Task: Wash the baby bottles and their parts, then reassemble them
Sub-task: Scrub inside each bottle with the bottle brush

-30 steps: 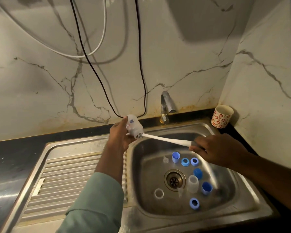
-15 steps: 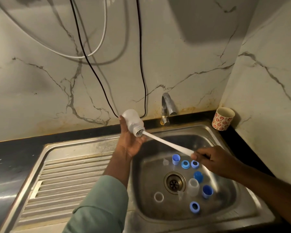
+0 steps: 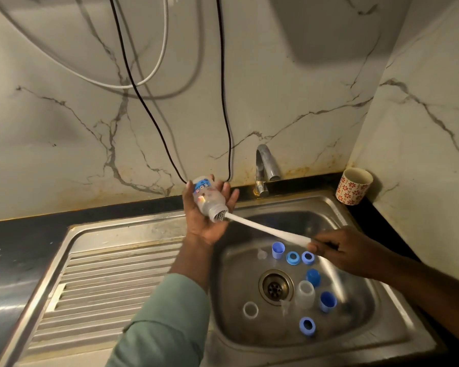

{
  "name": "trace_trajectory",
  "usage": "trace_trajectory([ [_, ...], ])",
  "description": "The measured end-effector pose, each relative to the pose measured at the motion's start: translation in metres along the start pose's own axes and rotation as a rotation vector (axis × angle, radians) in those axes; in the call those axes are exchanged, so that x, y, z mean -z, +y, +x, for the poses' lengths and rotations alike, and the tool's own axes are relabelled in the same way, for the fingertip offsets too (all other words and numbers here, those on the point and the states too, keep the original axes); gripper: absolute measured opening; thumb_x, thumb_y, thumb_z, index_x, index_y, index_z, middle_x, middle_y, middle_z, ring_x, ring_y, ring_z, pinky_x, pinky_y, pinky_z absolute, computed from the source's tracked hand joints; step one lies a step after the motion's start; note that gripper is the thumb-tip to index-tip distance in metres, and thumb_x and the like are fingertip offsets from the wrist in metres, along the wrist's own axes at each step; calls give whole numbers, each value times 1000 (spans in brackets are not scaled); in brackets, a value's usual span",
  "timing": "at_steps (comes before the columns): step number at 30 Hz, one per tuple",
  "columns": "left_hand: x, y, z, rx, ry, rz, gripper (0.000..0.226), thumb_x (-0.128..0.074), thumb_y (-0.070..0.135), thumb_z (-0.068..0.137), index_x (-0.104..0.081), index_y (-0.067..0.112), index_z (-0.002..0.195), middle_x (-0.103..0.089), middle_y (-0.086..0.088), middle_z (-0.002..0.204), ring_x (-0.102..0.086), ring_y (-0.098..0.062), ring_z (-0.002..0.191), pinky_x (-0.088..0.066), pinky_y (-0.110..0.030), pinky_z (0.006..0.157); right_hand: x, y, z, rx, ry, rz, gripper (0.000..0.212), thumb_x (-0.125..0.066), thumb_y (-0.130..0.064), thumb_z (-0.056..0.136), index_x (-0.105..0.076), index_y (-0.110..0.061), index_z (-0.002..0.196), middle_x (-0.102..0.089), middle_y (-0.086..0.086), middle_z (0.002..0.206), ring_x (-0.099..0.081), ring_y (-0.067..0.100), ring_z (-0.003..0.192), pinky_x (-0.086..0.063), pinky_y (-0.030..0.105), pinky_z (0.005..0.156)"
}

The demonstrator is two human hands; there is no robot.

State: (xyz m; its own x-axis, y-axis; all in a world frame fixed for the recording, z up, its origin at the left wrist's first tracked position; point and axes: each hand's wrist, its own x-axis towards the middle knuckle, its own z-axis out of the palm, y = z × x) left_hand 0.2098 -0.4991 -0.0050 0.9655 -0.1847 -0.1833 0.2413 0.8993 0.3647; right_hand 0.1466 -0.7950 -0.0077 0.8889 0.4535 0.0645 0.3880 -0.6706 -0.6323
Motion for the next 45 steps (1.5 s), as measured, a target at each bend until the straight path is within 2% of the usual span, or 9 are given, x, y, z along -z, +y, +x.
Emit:
trace_trajectory([
  [8, 11, 6, -1, -92, 566, 661, 56, -67, 50, 86, -53, 14, 126, -67, -17, 118, -72, -34, 98, -63, -46, 70, 1, 19, -9, -19, 41, -273, 44, -33, -66, 85, -56, -31, 73, -52, -10, 53, -56, 1, 58, -41, 15, 51],
  [14, -13, 8, 6, -45, 543, 698, 70, -82, 51, 76, -44, 21, 126, -56, -12, 107, -62, -29, 94, -60, -46, 76, -2, 11, 3, -18, -58, -375, 33, -43, -56, 93, -63, -30, 88, -61, -10, 65, -59, 5, 60, -45, 16, 54],
  [19, -12, 4, -5, 5, -19, 78, 71, -79, 55, 70, -55, 14, 124, -65, -11, 115, -69, -25, 96, -60, -43, 82, -10, 1, -3, -85, -10, 189, 23, -50, -56, 83, -66, -44, 71, -54, -12, 51, -48, 3, 48, -40, 16, 48],
  [22, -14, 0, -2, -113, 280, 396, 97, -76, 67, 67, -46, 12, 141, -61, -9, 117, -66, -26, 98, -60, -45, 79, -11, 2, -5, -54, 15, 131, 21, -48, -54, 85, -62, -51, 69, -55, -16, 53, -50, 1, 49, -41, 15, 51],
  [25, 3, 5, -1, -198, 582, 719, 61, -69, 50, 86, -49, 14, 131, -61, -16, 123, -70, -34, 98, -63, -46, 76, -1, 10, -12, -30, 45, -59, 31, -47, -53, 89, -55, -40, 63, -57, -28, 58, -57, -6, 57, -40, 8, 55],
  [32, -9, 0, 7, -31, 590, 729, 83, -81, 51, 77, -40, 18, 141, -55, -19, 125, -62, -39, 110, -58, -53, 88, -3, 7, -4, -20, -61, -395, 28, -42, -55, 94, -59, -35, 86, -63, -10, 67, -61, 6, 62, -50, 19, 58],
  [35, -3, -1, 3, 62, 178, 232, 58, -77, 45, 79, -55, 11, 120, -61, -6, 99, -66, -20, 82, -61, -33, 72, -2, 2, -4, -84, -54, -29, 23, -52, -46, 93, -67, -37, 77, -63, -12, 63, -59, 6, 57, -47, 19, 55],
  [38, 2, -6, 2, 30, 33, 61, 69, -71, 64, 73, -59, 11, 115, -65, -8, 107, -66, -24, 94, -58, -42, 84, -5, 0, -4, -63, -45, 132, 26, -56, -38, 93, -64, -46, 70, -57, -15, 55, -52, 1, 51, -42, 16, 52],
  [45, 15, -2, 6, -54, 552, 675, 54, -63, 57, 88, -56, 16, 121, -66, -17, 116, -72, -35, 95, -62, -51, 75, 1, 14, -7, -49, 24, -432, 29, -44, -52, 94, -53, -35, 73, -53, -15, 54, -55, -1, 55, -37, 11, 48],
])
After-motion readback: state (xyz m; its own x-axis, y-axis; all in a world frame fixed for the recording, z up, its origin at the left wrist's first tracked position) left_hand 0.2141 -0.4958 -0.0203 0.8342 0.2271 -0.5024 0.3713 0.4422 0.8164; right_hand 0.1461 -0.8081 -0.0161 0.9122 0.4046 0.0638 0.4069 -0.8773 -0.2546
